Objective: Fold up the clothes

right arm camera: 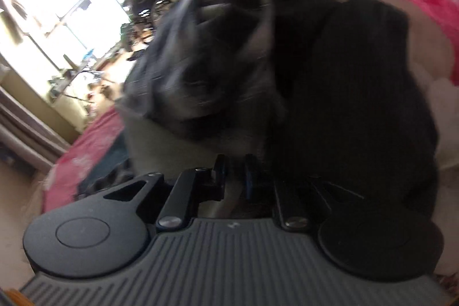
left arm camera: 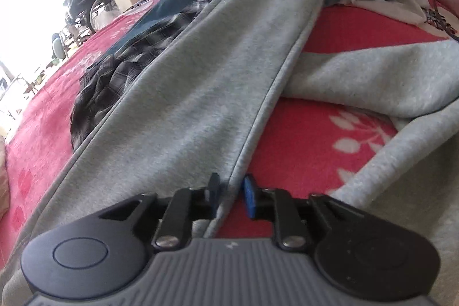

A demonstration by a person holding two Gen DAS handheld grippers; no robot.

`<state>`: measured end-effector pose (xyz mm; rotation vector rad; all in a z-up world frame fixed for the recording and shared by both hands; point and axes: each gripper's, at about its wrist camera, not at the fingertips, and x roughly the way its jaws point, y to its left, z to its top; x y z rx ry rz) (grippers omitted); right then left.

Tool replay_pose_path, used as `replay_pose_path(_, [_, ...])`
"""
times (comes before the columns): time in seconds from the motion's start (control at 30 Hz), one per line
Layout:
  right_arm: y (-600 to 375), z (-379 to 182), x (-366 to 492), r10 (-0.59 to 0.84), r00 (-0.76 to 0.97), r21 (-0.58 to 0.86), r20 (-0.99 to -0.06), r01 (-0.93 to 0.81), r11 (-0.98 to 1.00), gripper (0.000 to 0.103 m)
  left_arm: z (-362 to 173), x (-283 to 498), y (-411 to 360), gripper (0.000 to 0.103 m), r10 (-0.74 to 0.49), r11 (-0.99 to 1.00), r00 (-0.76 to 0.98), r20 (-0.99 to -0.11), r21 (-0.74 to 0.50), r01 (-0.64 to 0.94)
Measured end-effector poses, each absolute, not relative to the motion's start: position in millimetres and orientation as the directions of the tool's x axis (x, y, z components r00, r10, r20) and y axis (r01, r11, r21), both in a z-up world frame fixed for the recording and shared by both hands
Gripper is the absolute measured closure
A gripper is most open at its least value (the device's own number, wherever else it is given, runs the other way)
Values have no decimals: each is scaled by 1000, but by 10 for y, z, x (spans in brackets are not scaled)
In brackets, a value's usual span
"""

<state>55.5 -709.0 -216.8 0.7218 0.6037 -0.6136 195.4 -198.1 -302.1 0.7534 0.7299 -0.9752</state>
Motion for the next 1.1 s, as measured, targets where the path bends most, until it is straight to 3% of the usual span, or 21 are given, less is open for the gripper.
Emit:
replay_pose_path(0.07, [-7081,-2059,385,-342,641,389,-687,722,572,87,-2976,1991,-1938,49,-439,397,361,-823,183,899])
replay_pose_path(0.23, [-6923,-1632,145,-393,674,362,-626,697,618,77,-2828,2154,-1697,45,-480,548,321,-817,7,836])
replay_pose_path(0.37, [-6417,-1481,678,-268,754,261,-600,501,826,73,-2733,2330,-1528,45,-483,689,351,-802,-102,717])
replay_pose_path(0.5, [-5652,-1874,1644,-36,717,167,-696,210,963,72,-2748,2473,-1428,45,-427,789,413,-804,-109,605])
replay_pose_path(0.6, [-5219,-2353,2347,3,611,93,-791,117,989,73,-2839,2526,-1408,46,-364,825,439,-821,-65,561])
replay_pose_path(0.67, [-5127,-2667,2645,-87,562,-26,-823,116,993,74,-2903,2524,-1407,46,-335,829,449,-829,-33,558])
replay_pose_path(0.73, [-5400,-2913,2951,-174,514,-65,-840,222,973,78,-2947,2505,-1411,45,-319,824,460,-829,-3,567])
replay_pose_path(0.83, [-5769,-2961,3155,-257,527,-80,-810,336,939,99,-2991,2494,-1445,43,-317,806,472,-823,28,591])
replay_pose_path(1.1, [-6092,-2814,3468,-384,508,-123,-771,473,873,99,-2983,2558,-1419,39,-338,803,447,-828,-6,597])
